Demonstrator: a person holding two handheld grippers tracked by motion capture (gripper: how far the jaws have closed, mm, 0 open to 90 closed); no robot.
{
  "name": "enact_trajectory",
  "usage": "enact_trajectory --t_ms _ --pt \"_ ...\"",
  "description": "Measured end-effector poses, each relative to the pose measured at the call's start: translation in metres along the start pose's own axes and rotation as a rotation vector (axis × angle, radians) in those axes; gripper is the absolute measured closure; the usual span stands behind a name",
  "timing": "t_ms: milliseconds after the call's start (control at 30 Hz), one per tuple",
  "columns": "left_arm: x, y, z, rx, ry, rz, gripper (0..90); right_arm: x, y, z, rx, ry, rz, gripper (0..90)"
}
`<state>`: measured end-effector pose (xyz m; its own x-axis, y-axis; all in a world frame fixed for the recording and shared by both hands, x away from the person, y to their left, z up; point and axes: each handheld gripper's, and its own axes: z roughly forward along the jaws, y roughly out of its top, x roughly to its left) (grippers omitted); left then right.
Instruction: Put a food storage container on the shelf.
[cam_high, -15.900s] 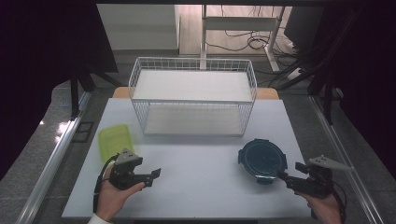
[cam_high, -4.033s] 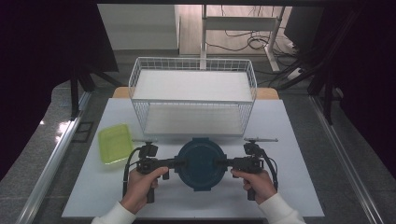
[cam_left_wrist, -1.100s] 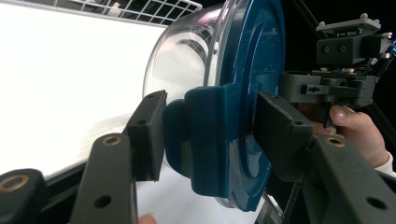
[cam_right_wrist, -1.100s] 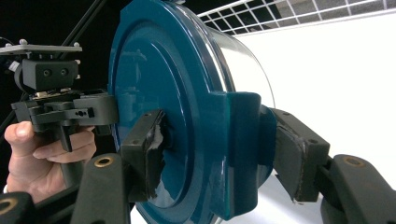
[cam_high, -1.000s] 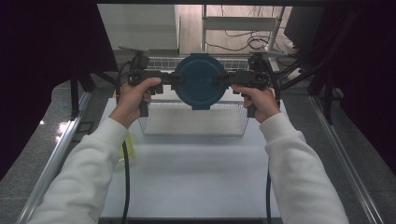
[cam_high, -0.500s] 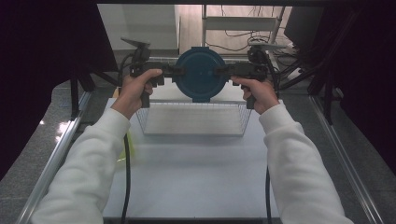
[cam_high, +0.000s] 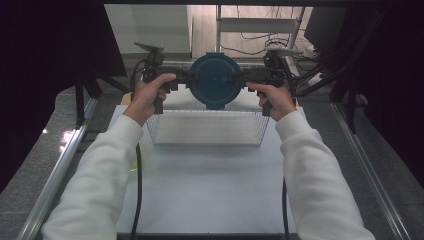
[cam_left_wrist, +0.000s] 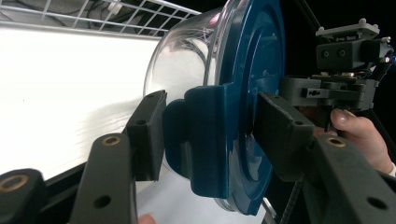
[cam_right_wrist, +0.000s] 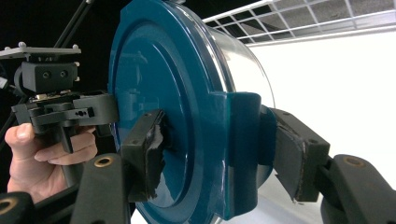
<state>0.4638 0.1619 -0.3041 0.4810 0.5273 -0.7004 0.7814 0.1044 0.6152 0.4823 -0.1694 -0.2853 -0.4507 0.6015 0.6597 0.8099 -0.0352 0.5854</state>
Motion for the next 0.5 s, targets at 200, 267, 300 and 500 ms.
enact_trajectory --t_ms 200,267,300,500 --pt "0.012 0.003 0.009 0.014 0.014 -0.027 45.0 -0.011 0.003 0.010 0.014 -0.016 0.026 38.8" --pt "0.015 0.004 0.010 0.008 0.012 -0.037 45.1 -0.014 0.004 0.012 0.014 -0.011 0.044 38.7" --pt "0.016 0.005 0.011 0.002 0.014 -0.043 45.1 -0.016 0.005 0.013 0.007 -0.008 0.053 38.7" --pt "0.022 0.008 0.015 -0.012 -0.003 -0.081 45.3 -0.021 0.008 0.017 -0.001 -0.004 0.102 38.3"
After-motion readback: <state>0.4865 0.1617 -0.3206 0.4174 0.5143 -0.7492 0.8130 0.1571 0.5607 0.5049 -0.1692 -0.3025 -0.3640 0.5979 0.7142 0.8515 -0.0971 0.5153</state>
